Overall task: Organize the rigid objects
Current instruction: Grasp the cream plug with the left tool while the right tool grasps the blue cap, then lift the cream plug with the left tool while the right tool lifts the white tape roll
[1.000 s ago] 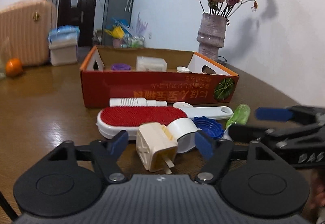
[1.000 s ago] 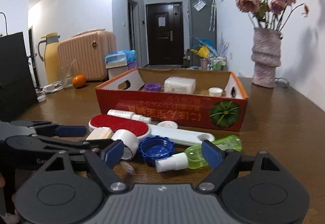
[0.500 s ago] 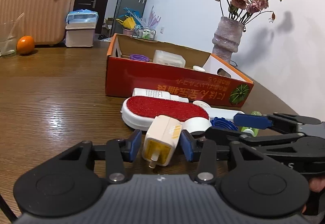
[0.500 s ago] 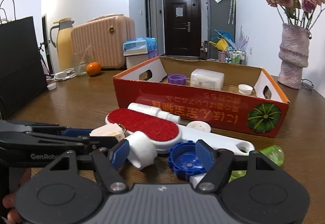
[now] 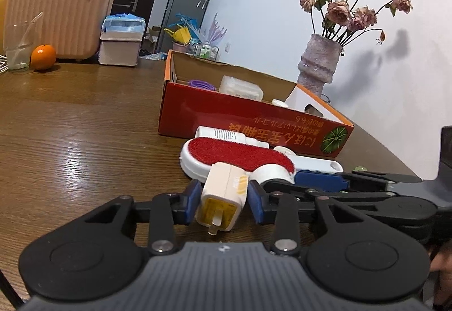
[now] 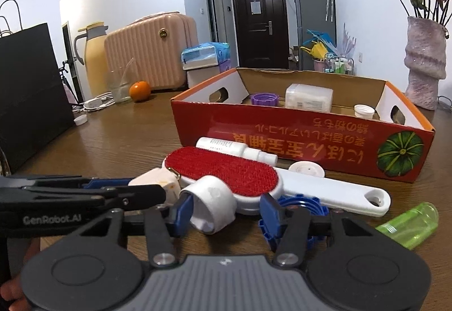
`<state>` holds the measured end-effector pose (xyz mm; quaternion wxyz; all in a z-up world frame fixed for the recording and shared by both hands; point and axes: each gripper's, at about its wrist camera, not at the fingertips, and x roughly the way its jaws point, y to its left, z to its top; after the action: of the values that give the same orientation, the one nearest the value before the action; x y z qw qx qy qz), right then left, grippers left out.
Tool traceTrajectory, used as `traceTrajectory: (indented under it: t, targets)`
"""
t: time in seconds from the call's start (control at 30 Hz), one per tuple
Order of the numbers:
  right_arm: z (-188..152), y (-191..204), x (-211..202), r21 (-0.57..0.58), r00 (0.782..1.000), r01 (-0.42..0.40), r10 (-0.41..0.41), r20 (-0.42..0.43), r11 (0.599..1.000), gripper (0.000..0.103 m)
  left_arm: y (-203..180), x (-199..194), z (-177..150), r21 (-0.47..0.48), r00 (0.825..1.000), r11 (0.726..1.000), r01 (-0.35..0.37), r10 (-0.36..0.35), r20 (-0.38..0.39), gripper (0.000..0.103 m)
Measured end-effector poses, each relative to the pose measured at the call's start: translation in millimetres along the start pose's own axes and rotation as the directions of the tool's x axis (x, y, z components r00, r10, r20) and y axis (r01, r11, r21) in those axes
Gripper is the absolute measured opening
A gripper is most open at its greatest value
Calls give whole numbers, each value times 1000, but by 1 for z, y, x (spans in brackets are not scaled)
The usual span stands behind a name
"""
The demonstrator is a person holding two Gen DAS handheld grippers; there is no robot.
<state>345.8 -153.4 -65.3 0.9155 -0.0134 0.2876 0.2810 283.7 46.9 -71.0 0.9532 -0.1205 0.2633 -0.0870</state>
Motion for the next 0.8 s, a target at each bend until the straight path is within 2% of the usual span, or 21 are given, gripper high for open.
traceTrajectory:
  t: [0.07, 0.1, 0.13, 0.17, 0.2, 0.27, 0.4, 0.57, 0.7, 0.8]
  targets:
    - [2, 3, 2, -9, 1000, -5, 5, -5, 1000, 49, 2, -2, -1, -2, 1000, 1000, -2, 2, 2, 37]
    - [2, 4, 2, -14, 1000, -8, 7, -7, 1000, 43, 2, -2, -1, -2, 1000, 1000, -2, 2, 3, 37]
    - [3, 6, 2, -16, 1000, -11, 11, -7, 1000, 27, 3, -3, -1, -3, 1000, 1000, -1, 1, 4, 37]
    - [3, 7, 3, -15, 1000, -15, 15, -8, 1000, 19, 4, -3, -1, -4, 1000, 1000, 0, 0, 4, 36]
    - [3, 7, 3, -6, 1000, -21, 21, -15, 1000, 7, 4, -4, -1, -5, 1000, 1000, 2, -2, 4, 36]
    - [2, 7, 3, 16, 999, -27, 28, -22, 1000, 6, 5, -4, -1, -6, 1000, 1000, 11, -11, 6, 36]
    - [-3, 8, -13, 32, 1000, 10, -10, 13, 999, 5, 6, -6, -2, 1, 1000, 1000, 22, -22, 4, 35]
    - [-12, 0, -52, 64, 996, 61, -65, 61, 996, 4, -5, -25, -12, 52, 997, 996, -68, 67, 24, 35]
    - [-24, -7, -92, 60, 982, 152, -158, 102, 987, 4, -11, -55, -26, 57, 993, 992, -112, 109, 51, 34]
    - [-33, -13, -116, 101, 976, 164, -176, 127, 981, 4, -17, -78, -31, 54, 989, 990, -133, 130, 70, 33]
